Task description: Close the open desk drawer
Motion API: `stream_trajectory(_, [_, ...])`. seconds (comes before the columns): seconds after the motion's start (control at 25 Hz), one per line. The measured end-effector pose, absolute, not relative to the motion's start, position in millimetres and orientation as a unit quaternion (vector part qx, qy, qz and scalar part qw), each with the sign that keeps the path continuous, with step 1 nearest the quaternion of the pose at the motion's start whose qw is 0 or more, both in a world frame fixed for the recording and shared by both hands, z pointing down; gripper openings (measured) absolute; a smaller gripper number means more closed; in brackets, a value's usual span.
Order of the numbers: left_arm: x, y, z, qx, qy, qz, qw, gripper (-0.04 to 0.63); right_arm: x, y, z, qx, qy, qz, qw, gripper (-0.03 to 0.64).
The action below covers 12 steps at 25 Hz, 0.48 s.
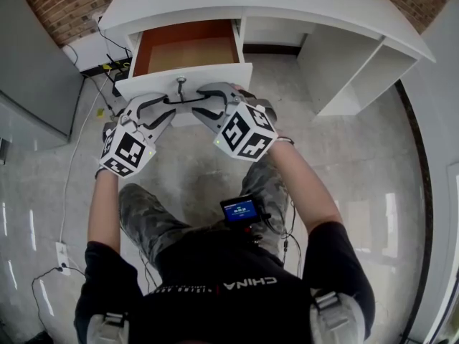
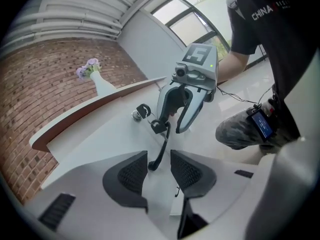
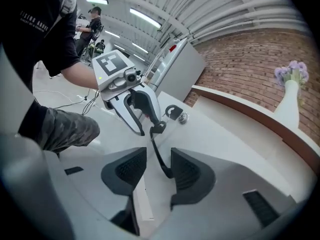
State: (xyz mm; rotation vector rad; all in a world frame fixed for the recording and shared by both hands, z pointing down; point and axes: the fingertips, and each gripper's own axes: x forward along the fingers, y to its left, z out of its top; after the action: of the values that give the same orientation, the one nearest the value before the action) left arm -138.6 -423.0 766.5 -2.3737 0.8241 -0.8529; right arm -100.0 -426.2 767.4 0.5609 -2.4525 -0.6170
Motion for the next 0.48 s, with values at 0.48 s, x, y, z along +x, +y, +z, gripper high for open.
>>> stream_trajectory(0.48, [-134, -434, 771, -0.842, 0.339, -0.311, 0.282, 0.084, -99, -441, 774, 0.234, -0.897, -0.243, 0.287, 0.078])
